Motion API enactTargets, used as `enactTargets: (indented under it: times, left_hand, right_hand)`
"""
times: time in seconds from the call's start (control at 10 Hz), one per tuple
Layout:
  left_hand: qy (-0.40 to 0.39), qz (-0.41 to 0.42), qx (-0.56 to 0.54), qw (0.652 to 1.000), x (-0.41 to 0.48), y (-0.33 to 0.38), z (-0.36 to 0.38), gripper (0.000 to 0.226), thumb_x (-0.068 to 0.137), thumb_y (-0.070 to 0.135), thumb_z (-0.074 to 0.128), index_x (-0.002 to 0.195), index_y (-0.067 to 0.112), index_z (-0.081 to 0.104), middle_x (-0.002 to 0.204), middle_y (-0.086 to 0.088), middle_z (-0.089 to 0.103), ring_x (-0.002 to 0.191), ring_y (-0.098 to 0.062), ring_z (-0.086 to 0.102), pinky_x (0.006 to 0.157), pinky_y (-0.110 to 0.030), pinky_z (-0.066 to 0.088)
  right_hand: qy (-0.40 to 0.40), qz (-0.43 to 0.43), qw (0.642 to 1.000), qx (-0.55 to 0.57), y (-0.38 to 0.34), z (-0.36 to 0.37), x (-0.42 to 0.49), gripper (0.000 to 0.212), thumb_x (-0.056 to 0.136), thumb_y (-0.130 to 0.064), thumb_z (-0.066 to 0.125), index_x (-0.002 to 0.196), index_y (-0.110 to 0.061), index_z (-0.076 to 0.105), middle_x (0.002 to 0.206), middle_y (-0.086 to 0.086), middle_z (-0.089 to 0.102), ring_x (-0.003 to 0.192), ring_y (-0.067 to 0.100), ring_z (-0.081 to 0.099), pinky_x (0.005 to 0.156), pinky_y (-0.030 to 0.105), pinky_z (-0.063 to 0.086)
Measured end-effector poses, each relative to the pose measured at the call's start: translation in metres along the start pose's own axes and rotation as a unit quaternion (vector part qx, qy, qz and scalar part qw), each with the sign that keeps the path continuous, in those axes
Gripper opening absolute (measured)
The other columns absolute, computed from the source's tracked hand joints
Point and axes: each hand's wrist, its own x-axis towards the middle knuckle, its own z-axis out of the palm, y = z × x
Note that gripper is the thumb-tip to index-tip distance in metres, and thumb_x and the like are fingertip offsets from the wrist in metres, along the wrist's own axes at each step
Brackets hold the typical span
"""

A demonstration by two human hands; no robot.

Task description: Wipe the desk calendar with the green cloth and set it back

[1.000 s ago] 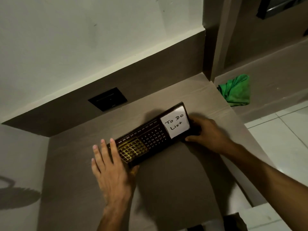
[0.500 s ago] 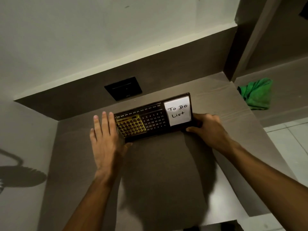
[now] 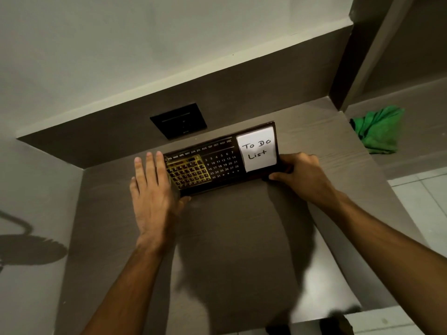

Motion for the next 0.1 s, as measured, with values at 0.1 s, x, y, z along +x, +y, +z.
enactTargets:
  times: [0.1]
  left_hand:
    - [0.011,0.002,-0.007,1.000,-0.0044,0.0016,-0.0003,0.138,0.062,0.050,0.089,0.159,0.016,-0.004,0.170,-0.016,0.008,0.158,-0.037,0.003,0.124,-0.062,0.021]
  right_hand:
    - [0.013,0.003,1.000,0.019,-0.0007,-0.0018,-0.0032,0.048,0.079,-0.026,0.077,0.123,-0.019,0.059,0.111,-0.001,0.069,0.089,-0.002,0.056,0.063,-0.004,0.033]
